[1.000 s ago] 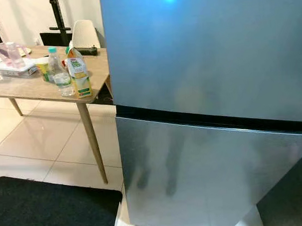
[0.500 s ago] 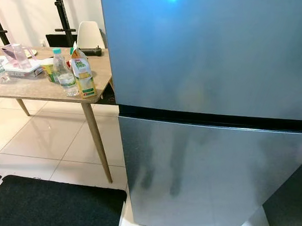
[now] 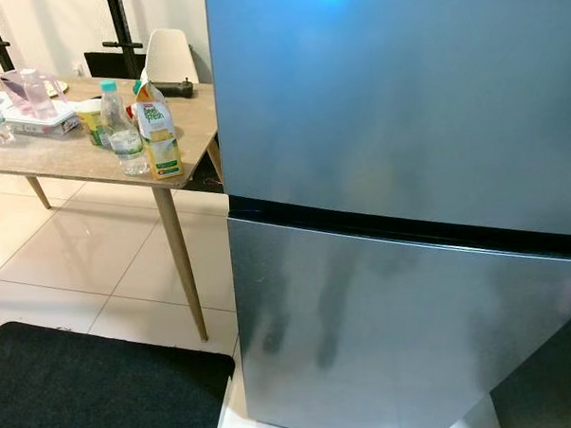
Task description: Restocking fridge
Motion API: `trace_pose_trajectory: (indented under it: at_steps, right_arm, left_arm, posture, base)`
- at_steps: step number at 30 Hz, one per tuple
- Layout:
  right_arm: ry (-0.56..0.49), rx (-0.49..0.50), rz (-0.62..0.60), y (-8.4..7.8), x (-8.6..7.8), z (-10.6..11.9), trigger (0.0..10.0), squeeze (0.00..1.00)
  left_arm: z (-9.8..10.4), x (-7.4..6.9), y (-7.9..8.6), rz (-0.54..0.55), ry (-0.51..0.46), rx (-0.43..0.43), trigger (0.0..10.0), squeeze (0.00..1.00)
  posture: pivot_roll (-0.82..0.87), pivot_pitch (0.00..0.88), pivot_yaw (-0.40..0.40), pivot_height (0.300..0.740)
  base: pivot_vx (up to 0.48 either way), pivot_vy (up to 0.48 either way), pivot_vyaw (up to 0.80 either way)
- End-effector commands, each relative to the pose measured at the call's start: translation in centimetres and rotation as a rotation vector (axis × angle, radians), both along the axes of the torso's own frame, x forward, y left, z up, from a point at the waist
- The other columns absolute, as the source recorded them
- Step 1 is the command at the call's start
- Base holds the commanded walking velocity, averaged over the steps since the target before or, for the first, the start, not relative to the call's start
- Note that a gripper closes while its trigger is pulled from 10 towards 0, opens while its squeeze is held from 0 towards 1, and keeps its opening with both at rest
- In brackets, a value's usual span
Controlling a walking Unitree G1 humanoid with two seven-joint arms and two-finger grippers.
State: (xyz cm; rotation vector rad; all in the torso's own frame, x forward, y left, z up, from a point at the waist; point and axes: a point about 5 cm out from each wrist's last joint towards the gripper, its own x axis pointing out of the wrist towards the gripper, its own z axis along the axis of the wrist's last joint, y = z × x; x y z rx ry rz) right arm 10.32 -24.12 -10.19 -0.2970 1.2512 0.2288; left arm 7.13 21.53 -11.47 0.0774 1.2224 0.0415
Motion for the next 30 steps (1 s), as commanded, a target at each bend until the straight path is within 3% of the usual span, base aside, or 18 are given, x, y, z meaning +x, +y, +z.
trace_pose_trajectory:
  at_steps: [1,8,14,16,21,30]
  right_arm:
    - [-0.025,-0.003,-0.046,-0.3,0.7,0.3,10.0,0.00]
    - [-0.023,-0.008,-0.029,0.1,1.1,0.2,10.0,0.00]
    - [-0.060,-0.028,-0.032,0.1,2.0,0.5,10.0,0.00]
    - [-0.045,-0.052,-0.003,-0.3,1.9,0.5,10.0,0.00]
    - [-0.018,-0.077,-0.002,-1.2,1.3,0.6,10.0,0.00]
    - [-0.020,-0.077,-0.005,-1.5,1.2,0.7,10.0,0.00]
  left_arm:
    - [0.1,0.9,-0.3,-0.021,-0.018,-0.005,10.0,0.00]
    - [0.6,1.9,1.3,0.027,-0.052,0.035,10.0,0.00]
    - [0.7,1.3,2.2,0.060,-0.043,0.052,10.0,0.00]
    - [0.6,0.5,2.5,0.090,-0.030,0.055,10.0,0.00]
    - [0.3,-0.6,2.0,0.102,-0.011,0.040,10.0,0.00]
    - [0.1,-0.6,1.1,0.042,-0.005,0.024,10.0,0.00]
  posture:
    - [-0.03,0.017,-0.034,0.740]
    - [-0.03,0.026,-0.044,0.740]
    - [-0.03,0.053,-0.054,0.740]
    - [-0.03,0.052,-0.065,0.740]
    - [-0.04,0.053,-0.073,0.740]
    - [-0.04,0.036,-0.065,0.740]
  base:
    - [0.000,0.000,0.00]
    - [0.000,0.000,0.00]
    - [0.000,0.000,0.00]
    - [0.000,0.000,0.00]
    - [0.000,0.000,0.00]
    - [0.000,0.000,0.00]
